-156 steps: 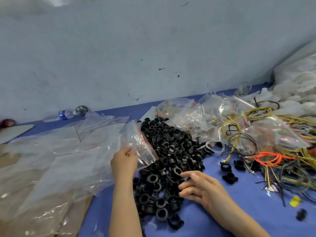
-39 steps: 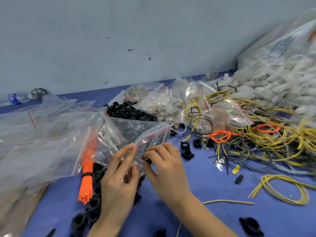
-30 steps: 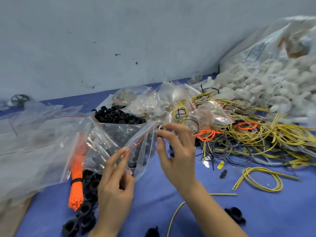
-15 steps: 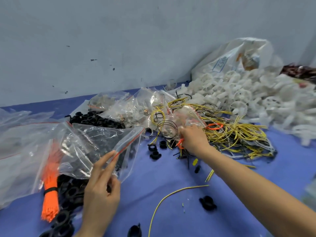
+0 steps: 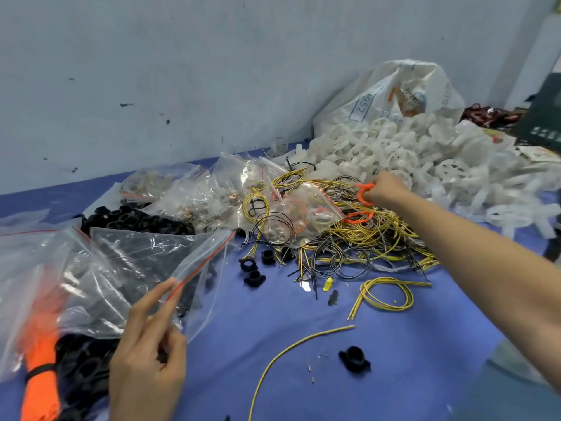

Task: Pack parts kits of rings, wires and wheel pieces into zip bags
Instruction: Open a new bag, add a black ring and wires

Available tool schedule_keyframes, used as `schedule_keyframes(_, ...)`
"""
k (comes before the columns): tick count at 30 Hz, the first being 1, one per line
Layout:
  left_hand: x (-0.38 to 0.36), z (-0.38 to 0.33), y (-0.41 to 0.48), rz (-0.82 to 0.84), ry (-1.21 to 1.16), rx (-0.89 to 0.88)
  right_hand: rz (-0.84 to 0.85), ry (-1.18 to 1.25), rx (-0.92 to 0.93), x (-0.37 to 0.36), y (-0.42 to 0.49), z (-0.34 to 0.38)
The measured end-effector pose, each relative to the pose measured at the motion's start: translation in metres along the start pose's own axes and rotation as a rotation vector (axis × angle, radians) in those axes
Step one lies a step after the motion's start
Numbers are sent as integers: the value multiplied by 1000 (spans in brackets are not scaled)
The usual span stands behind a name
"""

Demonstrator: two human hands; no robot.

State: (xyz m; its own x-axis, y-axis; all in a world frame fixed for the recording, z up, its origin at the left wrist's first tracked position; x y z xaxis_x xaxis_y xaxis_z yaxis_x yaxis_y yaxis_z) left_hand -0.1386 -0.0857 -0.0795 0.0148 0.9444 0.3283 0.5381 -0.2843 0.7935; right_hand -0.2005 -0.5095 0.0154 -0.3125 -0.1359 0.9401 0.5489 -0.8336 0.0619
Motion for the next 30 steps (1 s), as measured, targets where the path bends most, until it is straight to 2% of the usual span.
schedule_keyframes(2, -1, 0, 0, -1, 15, -9, -4, -80, 51, -11, 0, 3)
schedule_keyframes(6, 0, -4, 2, -1, 22, -4, -122, -99, 155, -23, 0, 16)
schedule_keyframes(13, 0, -6, 4, 24, 22, 15, -205, -190, 372, -40, -2, 38)
schedule_keyframes(16, 0, -7, 5, 15, 21, -4, -139, -170, 432, -44, -1, 34)
schedule_keyframes(19, 0, -6, 5, -1, 3, -11, -31, -259, 447, -43, -1, 35)
schedule_keyframes(21, 0, -5, 5, -8, -11, -6, -40, -322, 443, -37, 0, 37)
schedule_keyframes(24, 1, -3, 5, -21, -22, 1, -182, -276, 383, -12, 3, 42)
schedule_keyframes(27, 0, -1, 4, -29, -29, -5, -503, -43, 319, 28, 1, 48)
schedule_keyframes(30, -1, -1, 3, -26, -44, 5, -807, 125, 355, 63, -8, 60)
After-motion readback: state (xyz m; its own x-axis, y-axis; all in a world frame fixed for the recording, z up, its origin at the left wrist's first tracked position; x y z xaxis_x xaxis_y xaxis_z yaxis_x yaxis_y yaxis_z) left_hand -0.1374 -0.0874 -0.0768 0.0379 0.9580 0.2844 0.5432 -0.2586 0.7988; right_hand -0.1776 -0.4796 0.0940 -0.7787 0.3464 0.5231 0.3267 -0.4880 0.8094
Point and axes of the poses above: each hand's wrist, its own y-axis towards the middle knuckle, its own x-axis out of the back of the hand, z = x × y, the point moved 1 cm from there along y, towards the middle knuckle, and after that the axes turned 7 degrees about -y, right-handed, at the moved point
